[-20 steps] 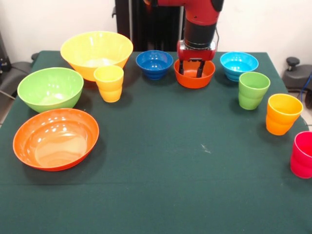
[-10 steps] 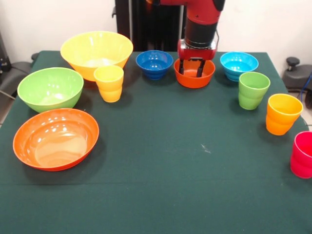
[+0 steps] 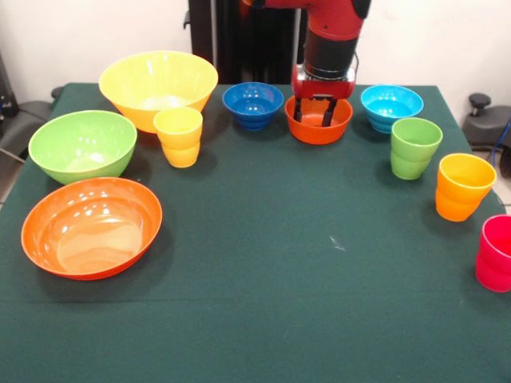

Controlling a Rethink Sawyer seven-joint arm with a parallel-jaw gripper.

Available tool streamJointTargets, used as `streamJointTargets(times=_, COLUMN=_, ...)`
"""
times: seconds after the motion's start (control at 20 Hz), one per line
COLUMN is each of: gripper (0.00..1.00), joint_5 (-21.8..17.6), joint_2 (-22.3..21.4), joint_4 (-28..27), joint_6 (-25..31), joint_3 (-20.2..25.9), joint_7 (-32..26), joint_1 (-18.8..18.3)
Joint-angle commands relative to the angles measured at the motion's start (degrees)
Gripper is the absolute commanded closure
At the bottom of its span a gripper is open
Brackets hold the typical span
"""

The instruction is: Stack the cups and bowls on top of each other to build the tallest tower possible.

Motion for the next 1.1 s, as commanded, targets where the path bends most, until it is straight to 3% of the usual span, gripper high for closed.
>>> streamJointTargets(times=0.05, gripper=0.0, joint_5=0.9, joint_2=4.8, joint_4=-10.4, joint_6=2.6, joint_3=4.4, joint_7=4.0, joint_1=-0.3)
streamJointTargets(times=0.5, gripper=0.0, joint_5=0.3, joint_2=7.1, joint_4=-16.3, joint_6=4.9, joint_3=4.3, joint_7=2.1, joint_1=-0.6)
streamJointTargets(times=1.1, gripper=0.0, joint_5=-1.4, joint_2=6.8, joint_4=-19.0, joint_6=8.0, joint_3=6.8, joint_7=0.6, joint_1=-3.0)
